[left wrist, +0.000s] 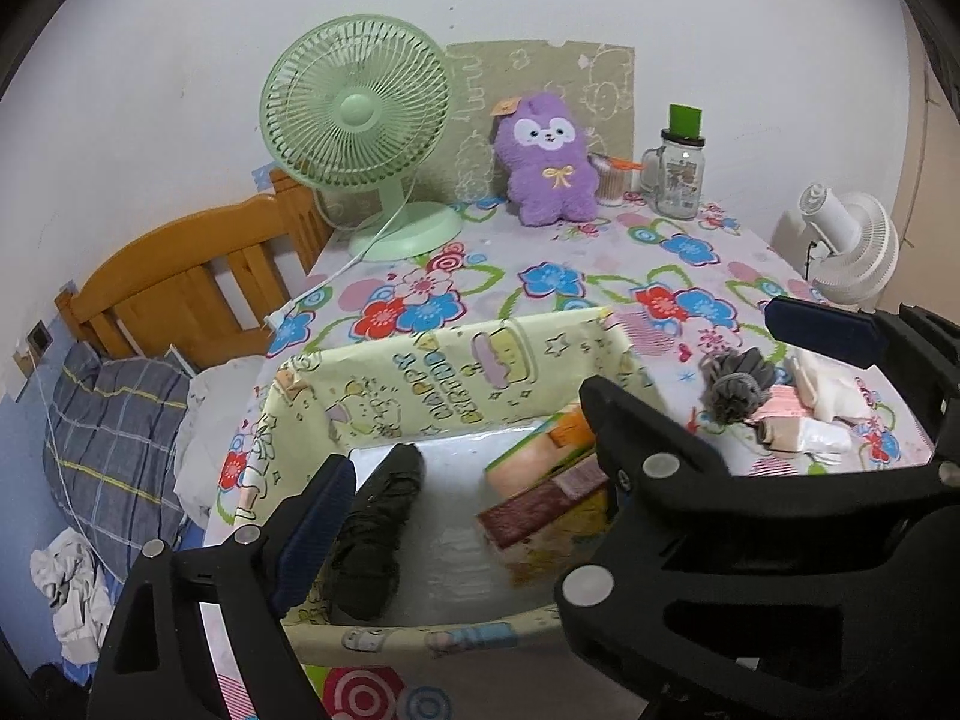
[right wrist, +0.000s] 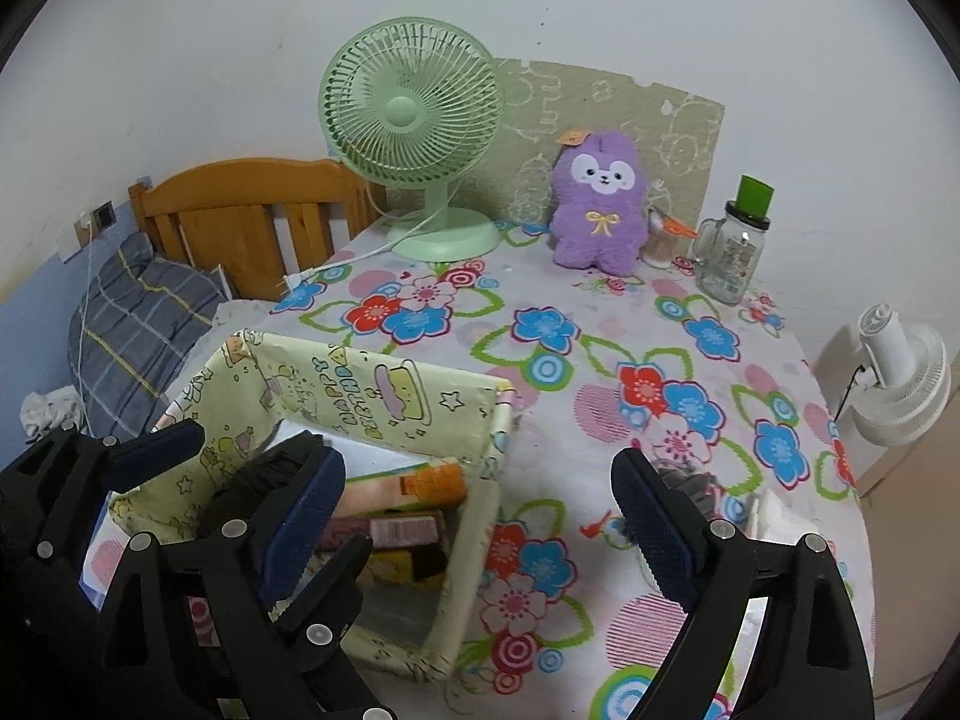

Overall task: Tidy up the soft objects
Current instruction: 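Withdraw both open tools from the box back over the table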

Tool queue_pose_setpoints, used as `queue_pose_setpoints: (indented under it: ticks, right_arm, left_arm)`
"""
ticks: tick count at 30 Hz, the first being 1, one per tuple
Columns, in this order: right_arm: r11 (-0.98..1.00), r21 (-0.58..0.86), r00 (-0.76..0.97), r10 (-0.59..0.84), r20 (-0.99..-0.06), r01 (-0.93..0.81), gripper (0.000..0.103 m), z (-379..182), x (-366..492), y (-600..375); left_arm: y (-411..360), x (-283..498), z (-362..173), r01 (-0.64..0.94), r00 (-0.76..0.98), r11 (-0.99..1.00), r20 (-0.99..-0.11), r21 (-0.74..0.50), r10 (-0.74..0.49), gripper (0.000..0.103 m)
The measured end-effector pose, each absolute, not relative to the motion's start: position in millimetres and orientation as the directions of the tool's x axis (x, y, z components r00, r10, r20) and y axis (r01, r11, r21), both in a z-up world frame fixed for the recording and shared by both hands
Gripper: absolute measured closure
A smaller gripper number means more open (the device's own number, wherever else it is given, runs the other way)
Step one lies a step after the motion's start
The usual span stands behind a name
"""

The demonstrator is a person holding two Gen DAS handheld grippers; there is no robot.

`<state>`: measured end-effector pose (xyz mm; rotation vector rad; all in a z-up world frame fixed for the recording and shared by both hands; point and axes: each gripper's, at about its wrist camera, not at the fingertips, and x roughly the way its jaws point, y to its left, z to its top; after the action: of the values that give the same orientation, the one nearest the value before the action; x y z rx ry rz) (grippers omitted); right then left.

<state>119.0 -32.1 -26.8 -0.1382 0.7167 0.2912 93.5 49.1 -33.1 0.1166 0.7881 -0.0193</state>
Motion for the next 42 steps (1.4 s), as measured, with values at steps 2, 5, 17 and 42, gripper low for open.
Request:
queue_pose_setpoints:
  ticks: [2,5,17,42]
  right_arm:
    - [0.953,-0.025,0.721,0.212,-0.660,-0.303,0.011,-25,117,-36]
    - [0.957,-0.027,0.728,0.202,-0.655,-0.289,0.011,-21,113,-45]
    - [0.968,-0.029,0.754,0.175,-0.634,-0.250,0.011,-8,98,-74]
    - [0.981,-0.038,0.789,0.129,-0.601,-0.190,0.011,13,73,-137]
  left_arm:
    - [44,91,-30,0.067,0.711,0.993,-0.703,0.100,0.023,0.012]
    - [37,88,-27,0.073,0.717,0.992,-0.697,0.104,0.021,0.012]
    - [10,76,-14,0.098,0.741,0.988,-0.672,0.121,0.009,0.010]
    - [-49,56,4,0.144,0.769,0.981,-0.639,0.127,-0.030,0.005]
